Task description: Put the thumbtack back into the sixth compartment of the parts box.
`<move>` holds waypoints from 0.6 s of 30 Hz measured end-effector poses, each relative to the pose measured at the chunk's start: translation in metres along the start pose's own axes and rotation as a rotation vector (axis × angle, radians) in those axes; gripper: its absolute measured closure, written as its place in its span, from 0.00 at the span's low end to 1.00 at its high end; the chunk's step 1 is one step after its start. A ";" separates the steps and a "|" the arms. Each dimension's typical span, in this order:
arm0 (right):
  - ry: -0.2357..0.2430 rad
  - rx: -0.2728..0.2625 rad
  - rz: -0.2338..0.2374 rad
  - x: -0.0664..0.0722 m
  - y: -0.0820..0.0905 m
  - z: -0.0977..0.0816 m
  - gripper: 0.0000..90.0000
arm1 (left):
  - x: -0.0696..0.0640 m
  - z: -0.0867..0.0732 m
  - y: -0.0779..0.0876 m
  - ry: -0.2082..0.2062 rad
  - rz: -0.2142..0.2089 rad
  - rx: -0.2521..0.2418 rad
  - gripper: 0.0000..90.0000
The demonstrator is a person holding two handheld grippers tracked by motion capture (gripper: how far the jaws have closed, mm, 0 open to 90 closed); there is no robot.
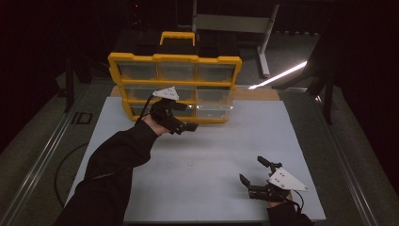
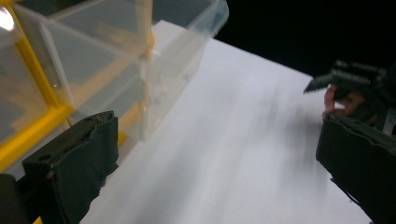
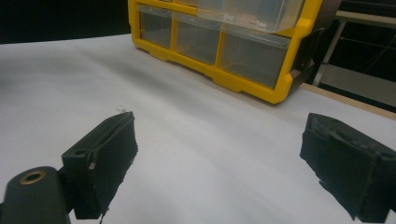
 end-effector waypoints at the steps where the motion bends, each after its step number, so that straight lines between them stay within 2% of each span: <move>1: -0.001 0.000 -0.001 0.000 0.000 0.000 0.11 | -0.001 -0.003 -0.001 0.001 -0.003 0.004 0.00; 15: -0.005 0.000 -0.001 -0.001 0.000 0.000 0.11 | -0.009 -0.040 -0.021 -0.018 -0.076 0.042 0.00; 18: -0.004 0.000 -0.001 -0.001 0.000 0.000 0.11 | -0.012 -0.047 -0.026 -0.030 -0.071 0.052 0.00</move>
Point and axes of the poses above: each handheld gripper's, and its own axes: y roughly backward along the jaws, z roughly out of its top, x roughly to its left, the point moved 5 cm from there along -y, roughly forward along the jaws, and after that the axes turned 13 degrees about x, right-handed, at the moved point
